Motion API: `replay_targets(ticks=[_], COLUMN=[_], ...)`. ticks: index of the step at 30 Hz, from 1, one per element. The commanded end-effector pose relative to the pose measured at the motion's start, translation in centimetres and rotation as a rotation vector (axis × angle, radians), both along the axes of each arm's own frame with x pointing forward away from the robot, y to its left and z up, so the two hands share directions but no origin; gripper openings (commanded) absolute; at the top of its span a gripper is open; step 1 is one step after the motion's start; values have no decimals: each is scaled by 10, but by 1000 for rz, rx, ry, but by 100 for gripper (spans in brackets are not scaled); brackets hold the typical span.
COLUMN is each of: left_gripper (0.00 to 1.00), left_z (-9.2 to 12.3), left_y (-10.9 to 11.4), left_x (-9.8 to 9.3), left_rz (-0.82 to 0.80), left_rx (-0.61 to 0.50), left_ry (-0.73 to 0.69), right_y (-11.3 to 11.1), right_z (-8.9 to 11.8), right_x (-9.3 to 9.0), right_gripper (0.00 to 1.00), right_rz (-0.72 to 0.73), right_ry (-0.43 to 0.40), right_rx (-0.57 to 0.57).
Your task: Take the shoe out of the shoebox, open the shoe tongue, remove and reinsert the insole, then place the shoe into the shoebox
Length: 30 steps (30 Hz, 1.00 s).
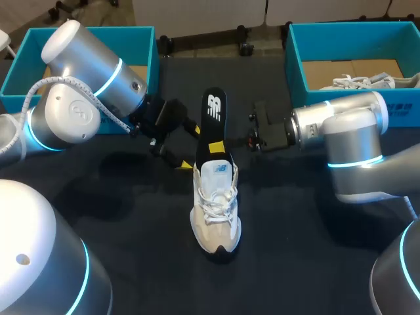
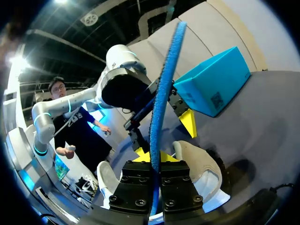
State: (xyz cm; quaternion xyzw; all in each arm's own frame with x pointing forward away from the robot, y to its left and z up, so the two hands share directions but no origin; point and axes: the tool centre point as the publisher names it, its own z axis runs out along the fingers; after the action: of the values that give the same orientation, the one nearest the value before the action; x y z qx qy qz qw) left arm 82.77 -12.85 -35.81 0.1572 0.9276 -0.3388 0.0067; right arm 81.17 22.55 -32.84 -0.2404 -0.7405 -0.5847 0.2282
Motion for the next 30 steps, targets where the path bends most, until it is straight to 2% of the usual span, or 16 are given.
replay_targets(ticks=[1,13,25,28,30], left_gripper=[100,100,100,100,100], left_z=[0,0,0,0,0], left_y=[0,0,0,0,0], left_x=[-1,-1,-1,-1,-1], left_rz=[1,1,1,1,1], left_rx=[4,4,4,4,4], left_ry=[-2,-2,-2,-2,-2], right_y=[-4,-8,-5,-5,-5], right_z=[-1,-13,-19,-14,-11], right_x=[-5,-26,-31,-25,-23], right_gripper=[0,0,0,24,27], right_rz=[10,15,19,16,15], right_ry=[12,68,94,74,65], right_rx=[-26,-50,-70,-74,-73])
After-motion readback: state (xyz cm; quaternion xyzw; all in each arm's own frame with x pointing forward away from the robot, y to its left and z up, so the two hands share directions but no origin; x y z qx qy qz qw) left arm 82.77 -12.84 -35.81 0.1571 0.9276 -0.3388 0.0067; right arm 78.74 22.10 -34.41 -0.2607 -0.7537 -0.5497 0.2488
